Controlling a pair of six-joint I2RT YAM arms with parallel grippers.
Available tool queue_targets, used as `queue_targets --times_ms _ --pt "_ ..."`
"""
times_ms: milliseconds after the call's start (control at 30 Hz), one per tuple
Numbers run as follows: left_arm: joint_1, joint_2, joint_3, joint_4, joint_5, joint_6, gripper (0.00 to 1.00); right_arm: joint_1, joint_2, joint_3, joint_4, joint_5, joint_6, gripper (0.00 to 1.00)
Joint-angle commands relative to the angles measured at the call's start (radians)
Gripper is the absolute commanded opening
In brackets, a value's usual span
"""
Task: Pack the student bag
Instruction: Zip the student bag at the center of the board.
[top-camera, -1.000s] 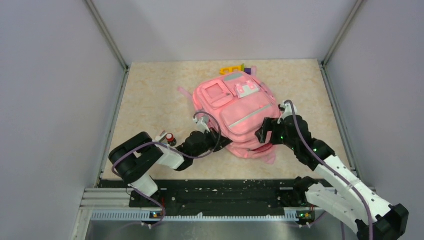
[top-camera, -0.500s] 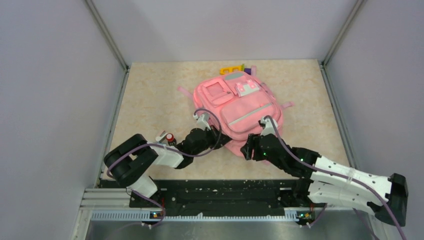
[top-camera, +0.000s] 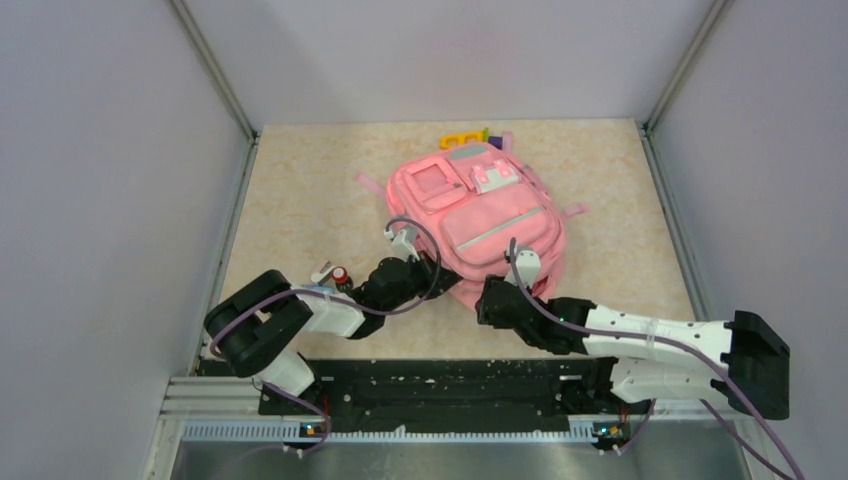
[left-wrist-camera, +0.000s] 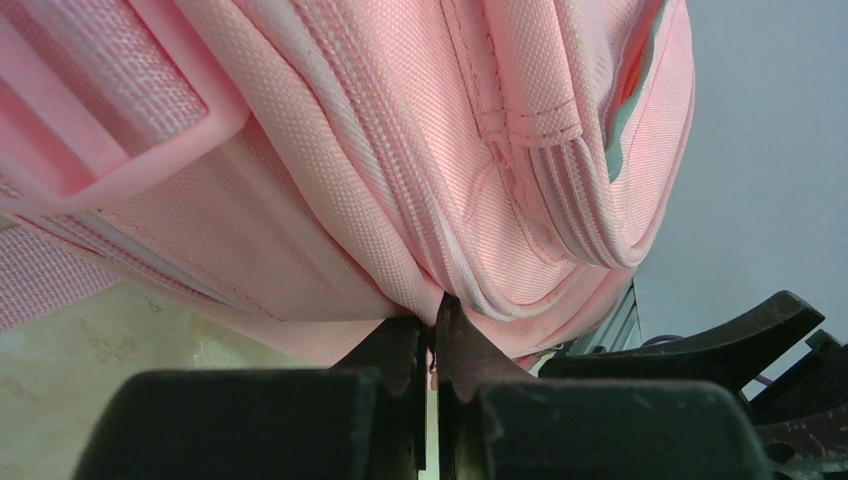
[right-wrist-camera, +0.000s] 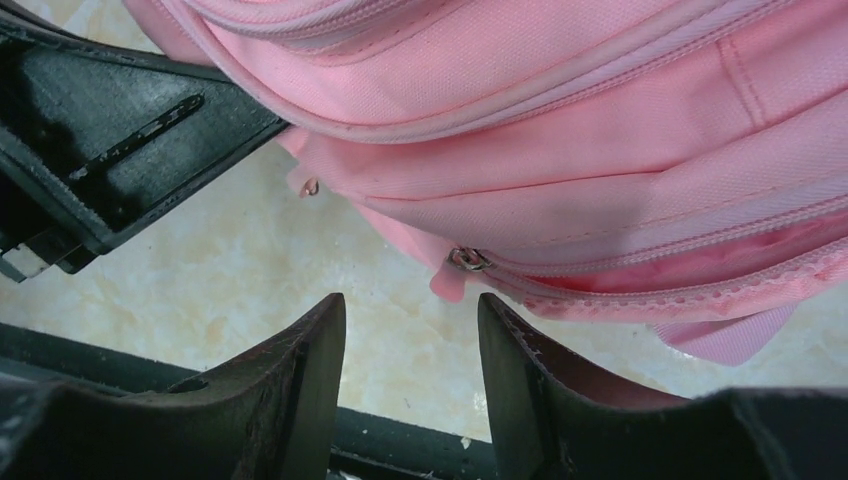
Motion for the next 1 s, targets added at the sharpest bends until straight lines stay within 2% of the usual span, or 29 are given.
queue_targets --times_ms 0,233,400,500,667,767,867,967 --pt "0.014 -0.043 0.002 0.035 -0.044 0.03 0.0 0.015 0.015 -0.015 0.042 0.1 0.05 0.5" --pt "0.014 -0.055 -0.009 0.037 -0.048 0.039 0.0 0.016 0.115 0.012 0.064 0.181 0.055 0.48" --pt "0.015 -0.059 -0.008 0.027 -0.047 0.053 0.0 0.015 0.174 0.018 0.111 0.232 0.04 0.43" --pt "0.015 -0.068 -0.013 0.023 -0.055 0.058 0.0 0.015 0.216 0.038 0.079 0.297 0.054 0.4" --pt "0.015 -0.09 -0.022 0.028 -0.045 0.073 0.0 0.016 0.267 0.061 -0.043 0.431 0.122 0.22" --pt "0.016 -0.105 -0.03 0.009 -0.073 0.085 0.0 0.016 0.266 0.073 -0.073 0.462 0.125 0.03" --pt "0.029 -0.126 -0.055 0.013 -0.126 0.086 0.0 0.015 0.254 0.089 -0.084 0.466 0.09 0.0" --pt "0.075 -0.164 -0.066 -0.016 -0.112 0.112 0.0 0.014 0.226 0.104 -0.109 0.452 0.037 0.0"
